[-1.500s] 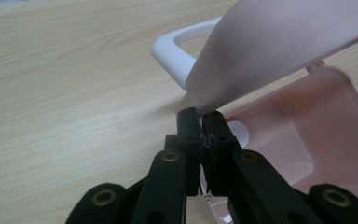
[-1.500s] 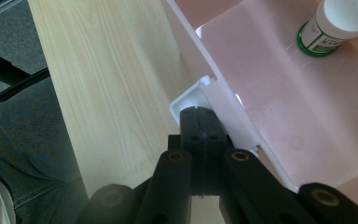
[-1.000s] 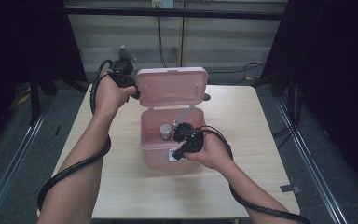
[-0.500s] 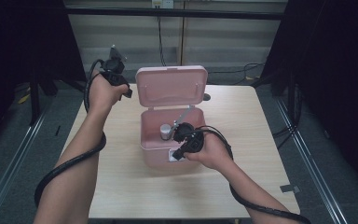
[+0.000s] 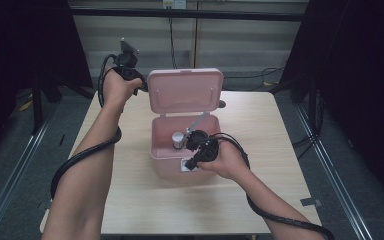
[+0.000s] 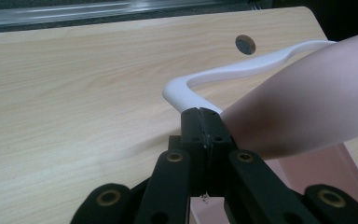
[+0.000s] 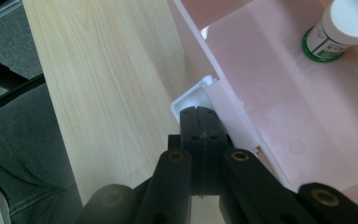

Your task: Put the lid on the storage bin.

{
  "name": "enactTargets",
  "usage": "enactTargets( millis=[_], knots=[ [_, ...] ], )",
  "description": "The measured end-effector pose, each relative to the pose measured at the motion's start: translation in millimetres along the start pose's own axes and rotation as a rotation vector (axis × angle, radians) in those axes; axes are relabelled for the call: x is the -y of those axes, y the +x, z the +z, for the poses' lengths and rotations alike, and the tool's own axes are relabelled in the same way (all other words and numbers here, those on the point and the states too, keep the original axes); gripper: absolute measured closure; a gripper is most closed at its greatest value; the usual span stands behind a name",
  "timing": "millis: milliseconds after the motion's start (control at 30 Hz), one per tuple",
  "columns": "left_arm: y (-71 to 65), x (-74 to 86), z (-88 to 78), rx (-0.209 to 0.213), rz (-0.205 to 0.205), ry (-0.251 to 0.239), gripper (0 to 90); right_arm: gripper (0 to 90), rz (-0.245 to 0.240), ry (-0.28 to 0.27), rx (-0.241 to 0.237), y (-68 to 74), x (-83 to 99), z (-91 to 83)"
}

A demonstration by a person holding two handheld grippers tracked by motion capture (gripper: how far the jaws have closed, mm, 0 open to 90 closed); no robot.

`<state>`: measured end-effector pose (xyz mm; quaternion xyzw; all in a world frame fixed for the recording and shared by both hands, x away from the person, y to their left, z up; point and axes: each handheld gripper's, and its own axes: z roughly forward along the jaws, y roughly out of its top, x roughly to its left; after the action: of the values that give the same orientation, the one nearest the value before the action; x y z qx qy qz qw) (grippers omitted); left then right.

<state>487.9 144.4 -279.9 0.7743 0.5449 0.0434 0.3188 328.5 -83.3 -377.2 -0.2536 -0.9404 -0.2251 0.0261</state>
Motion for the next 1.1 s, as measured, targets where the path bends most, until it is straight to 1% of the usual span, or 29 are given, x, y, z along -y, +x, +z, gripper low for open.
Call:
enactTargets(
  millis=[100, 233, 300, 367, 533, 733, 800, 867, 967, 1100],
  knots=[
    [-0.3, 2.0, -2.0, 0.014, 0.004, 0.01, 90.0, 90.0, -0.001, 0.004, -0.002, -0.2, -0.4, -0.1],
    [-2.7, 5.3, -4.0, 0.015, 0.013, 0.02, 90.0, 90.0, 0.002, 0.008, 0.002, 0.2, -1.1, 0.0],
    [-5.0, 8.4, -5.0, 0.003, 0.018, 0.027, 90.0, 90.0, 0.007, 0.011, 0.007, 0.6, -1.5, 0.0],
    [-5.1, 9.3, -5.2, 0.007, 0.018, 0.031, 90.0, 90.0, 0.01, 0.012, 0.007, 0.9, -1.7, 0.0],
    [-5.4, 13.4, -5.5, 0.011, 0.015, 0.036, 89.9, 90.0, 0.008, 0.008, 0.014, 1.6, -1.1, 0.1],
    [-6.3, 16.7, -6.0, 0.006, 0.028, 0.038, 89.9, 90.0, 0.01, 0.009, 0.014, 1.5, -1.4, 0.1],
    [-7.1, 18.2, -6.1, 0.008, 0.021, 0.036, 89.9, 90.0, 0.013, 0.01, 0.014, 1.7, -1.5, 0.0],
    [-6.8, 19.7, -6.2, 0.01, 0.03, 0.041, 89.9, 90.0, 0.009, 0.009, 0.015, 1.7, -1.3, 0.1],
    [-6.9, 21.0, -6.2, 0.011, 0.021, 0.036, 89.7, 90.0, 0.01, 0.008, 0.015, 1.9, -1.1, 0.1],
    [-5.8, 23.0, -6.7, 0.013, 0.025, 0.046, 89.3, 90.0, 0.012, 0.006, 0.016, 2.1, -0.9, 0.1]
  ],
)
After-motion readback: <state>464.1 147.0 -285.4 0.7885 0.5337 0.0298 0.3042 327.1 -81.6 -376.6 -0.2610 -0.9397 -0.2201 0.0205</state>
